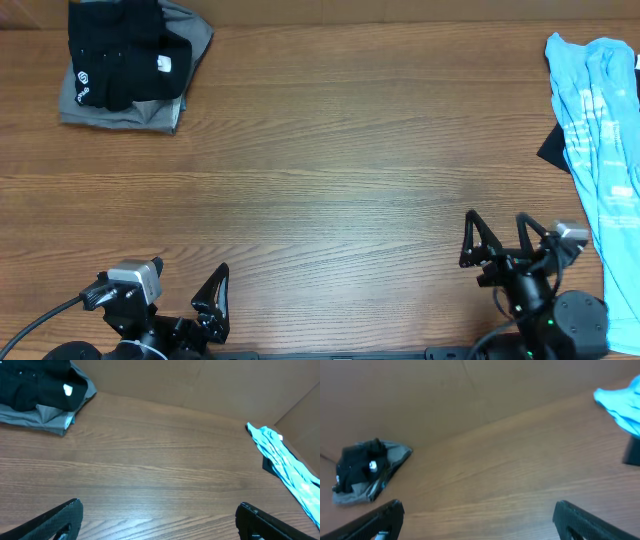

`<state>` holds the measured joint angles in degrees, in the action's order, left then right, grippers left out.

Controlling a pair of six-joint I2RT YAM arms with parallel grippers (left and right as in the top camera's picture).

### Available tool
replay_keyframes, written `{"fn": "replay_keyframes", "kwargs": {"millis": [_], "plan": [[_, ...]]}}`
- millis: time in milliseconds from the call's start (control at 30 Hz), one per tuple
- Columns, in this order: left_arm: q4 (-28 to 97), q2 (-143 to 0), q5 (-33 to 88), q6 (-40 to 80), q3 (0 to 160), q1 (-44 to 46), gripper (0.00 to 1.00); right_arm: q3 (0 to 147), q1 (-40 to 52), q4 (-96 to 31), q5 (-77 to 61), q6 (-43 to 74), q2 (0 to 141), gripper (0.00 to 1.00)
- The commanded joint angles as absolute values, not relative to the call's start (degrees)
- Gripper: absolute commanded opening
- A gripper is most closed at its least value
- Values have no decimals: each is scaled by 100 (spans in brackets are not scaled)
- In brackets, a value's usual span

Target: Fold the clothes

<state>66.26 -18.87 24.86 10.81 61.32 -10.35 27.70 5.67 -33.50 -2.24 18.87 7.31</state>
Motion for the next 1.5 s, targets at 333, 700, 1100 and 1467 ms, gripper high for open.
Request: {"fn": "replay_keyframes", "kwargs": {"millis": [333, 700, 1100, 1467], "plan": [[6624, -1835, 2508, 1162, 6112, -1009, 100, 373, 178, -115, -631, 1592, 16, 100], [6624, -1835, 2508, 1164, 6112, -1009, 100, 45, -40, -480, -635, 703, 16, 100], [6624, -1835, 2508, 1162, 6112, -1009, 100, 45, -40, -423, -628, 725, 16, 100], [6624, -1835, 2508, 1162, 6112, -1009, 100, 45, -40, -423, -628, 725, 16, 100]]}}
